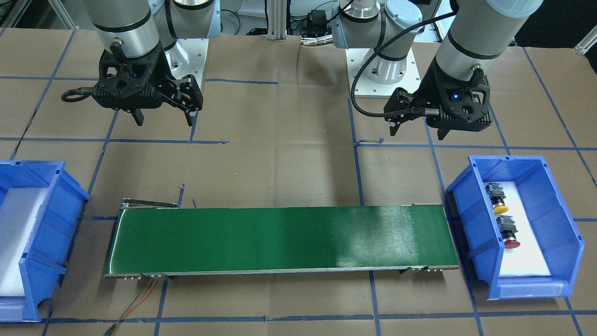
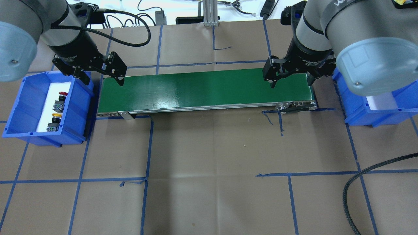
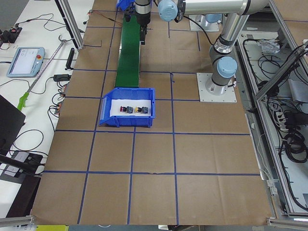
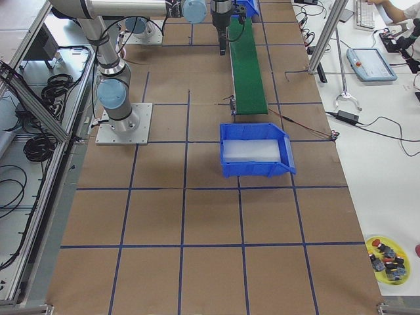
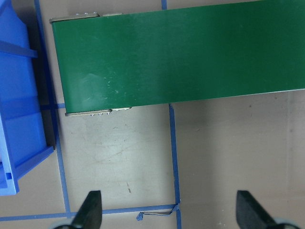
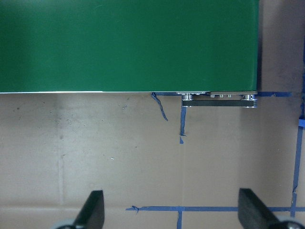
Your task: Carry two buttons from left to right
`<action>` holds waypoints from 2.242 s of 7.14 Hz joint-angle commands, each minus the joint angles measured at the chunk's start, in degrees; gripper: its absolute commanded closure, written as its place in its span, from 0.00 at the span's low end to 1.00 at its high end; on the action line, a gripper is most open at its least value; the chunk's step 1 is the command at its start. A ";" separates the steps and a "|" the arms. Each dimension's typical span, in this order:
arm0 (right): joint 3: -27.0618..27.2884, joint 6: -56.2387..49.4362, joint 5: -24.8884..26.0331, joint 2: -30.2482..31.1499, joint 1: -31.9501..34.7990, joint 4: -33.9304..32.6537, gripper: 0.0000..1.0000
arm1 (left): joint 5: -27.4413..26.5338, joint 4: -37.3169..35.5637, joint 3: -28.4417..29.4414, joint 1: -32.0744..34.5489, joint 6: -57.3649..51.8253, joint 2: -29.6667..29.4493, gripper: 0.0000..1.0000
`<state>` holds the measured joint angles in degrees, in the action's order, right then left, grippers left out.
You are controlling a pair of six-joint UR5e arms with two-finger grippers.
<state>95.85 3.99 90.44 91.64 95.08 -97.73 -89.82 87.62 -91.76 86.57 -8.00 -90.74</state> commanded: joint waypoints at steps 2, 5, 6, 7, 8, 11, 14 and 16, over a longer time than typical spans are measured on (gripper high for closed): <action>0.04 0.15 0.00 -0.14 -0.25 0.00 0.00 | 0.00 0.00 0.00 0.00 0.00 0.03 0.00; 0.04 0.23 0.01 -0.06 -0.25 0.00 0.00 | -0.09 0.00 -0.09 -0.18 0.00 0.03 0.00; 0.04 0.23 0.00 -0.06 -0.33 0.00 0.00 | -0.09 0.00 -0.09 -0.35 0.09 0.03 0.00; 0.04 0.15 0.00 0.12 -0.34 0.00 0.00 | -0.09 -0.34 0.00 -0.53 0.26 0.12 0.00; 0.04 0.15 -0.08 0.29 -0.34 0.00 0.00 | -0.09 -0.52 0.00 -1.83 0.44 0.12 0.00; -0.31 0.32 -0.26 0.47 -0.16 0.00 0.00 | -0.35 -0.61 1.40 -12.89 -4.88 -1.01 0.00; -0.48 0.32 -0.26 0.56 -0.16 0.00 0.00 | -0.35 -1.22 -0.18 -25.37 -16.91 -1.98 0.00; -0.40 0.32 -0.09 0.73 -0.16 0.09 0.00 | -0.62 -3.59 -0.35 -31.09 -21.43 -4.61 0.00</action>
<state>95.41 4.30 90.22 92.28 94.92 -97.71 -90.33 85.27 -91.93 58.91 -26.54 -93.74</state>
